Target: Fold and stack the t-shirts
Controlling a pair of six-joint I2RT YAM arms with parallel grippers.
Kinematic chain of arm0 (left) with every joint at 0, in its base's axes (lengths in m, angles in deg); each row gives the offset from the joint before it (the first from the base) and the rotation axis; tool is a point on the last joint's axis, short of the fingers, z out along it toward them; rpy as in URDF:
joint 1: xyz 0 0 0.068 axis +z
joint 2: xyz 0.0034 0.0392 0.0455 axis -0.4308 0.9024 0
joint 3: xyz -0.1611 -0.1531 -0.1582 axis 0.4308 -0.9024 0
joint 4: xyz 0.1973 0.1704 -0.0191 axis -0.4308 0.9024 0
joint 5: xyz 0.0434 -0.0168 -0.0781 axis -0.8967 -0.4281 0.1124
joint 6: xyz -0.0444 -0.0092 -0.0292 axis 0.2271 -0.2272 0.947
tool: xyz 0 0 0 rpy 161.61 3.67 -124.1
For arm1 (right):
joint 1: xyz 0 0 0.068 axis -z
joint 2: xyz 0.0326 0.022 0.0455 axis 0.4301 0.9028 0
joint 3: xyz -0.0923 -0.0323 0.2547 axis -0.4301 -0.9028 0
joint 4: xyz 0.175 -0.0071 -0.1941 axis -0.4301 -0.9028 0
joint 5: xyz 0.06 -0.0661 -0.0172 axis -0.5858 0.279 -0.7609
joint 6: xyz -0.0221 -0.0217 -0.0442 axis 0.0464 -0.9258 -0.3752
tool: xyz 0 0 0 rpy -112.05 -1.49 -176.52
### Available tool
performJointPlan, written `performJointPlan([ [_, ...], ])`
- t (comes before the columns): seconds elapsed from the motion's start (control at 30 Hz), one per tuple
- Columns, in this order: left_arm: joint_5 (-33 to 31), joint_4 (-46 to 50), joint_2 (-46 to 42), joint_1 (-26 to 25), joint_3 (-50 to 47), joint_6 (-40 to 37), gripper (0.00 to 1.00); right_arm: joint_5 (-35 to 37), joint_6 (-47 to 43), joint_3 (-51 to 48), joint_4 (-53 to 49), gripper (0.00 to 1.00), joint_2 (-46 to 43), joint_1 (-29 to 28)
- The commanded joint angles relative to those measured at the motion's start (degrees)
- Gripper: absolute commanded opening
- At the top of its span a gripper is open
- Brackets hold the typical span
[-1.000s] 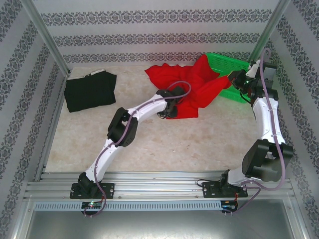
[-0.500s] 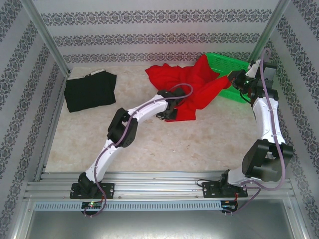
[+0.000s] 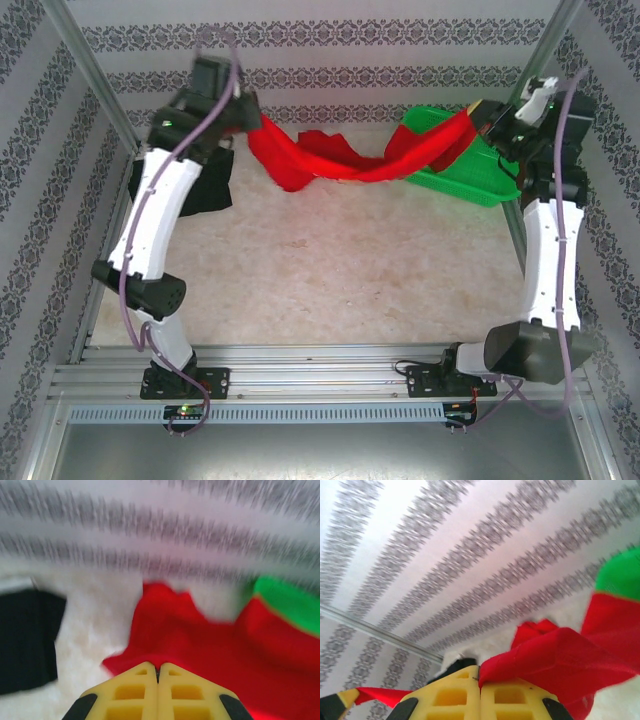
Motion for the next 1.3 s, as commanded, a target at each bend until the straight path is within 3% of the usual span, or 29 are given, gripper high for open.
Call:
performJointPlan([
  [0.0,-0.1,3.5,2.1,2.9,7.7,-4.5,0.0,-1.2,3.0,7.5,2.6,0.0,-1.6,-0.6],
  [0.13,2.7,3.1,2.2,8.3,17.9,-5.0,0.0,-0.8,3.7,16.7,1.4,0.0,-1.2,-0.4],
  [0.43,9.2,-2.0,-2.0,20.0,17.8,-4.3,0.0,0.5,6.0,25.9,-2.0,0.0,-0.2,-0.9],
  [0.6,16.7,-6.1,0.3,24.3,17.8,-1.0,0.0,2.5,5.2,27.9,-2.2,0.0,2.8,-5.9],
  [0.8,23.8,-14.5,4.3,31.5,18.2,6.8,0.0,4.6,2.1,38.6,-6.7,0.0,14.2,-10.8],
  [1.0,29.0,-27.7,8.8,34.6,19.9,14.8,0.0,3.3,4.9,55.2,-4.3,0.0,30.8,-11.6],
  [1.13,30.3,-37.9,12.0,36.3,22.2,21.8,0.0,3.1,14.4,73.6,5.1,0.0,46.1,-11.4],
  [1.27,30.9,-45.6,13.1,39.6,24.1,28.0,0.0,5.6,24.2,76.5,19.9,0.0,52.7,-10.6],
])
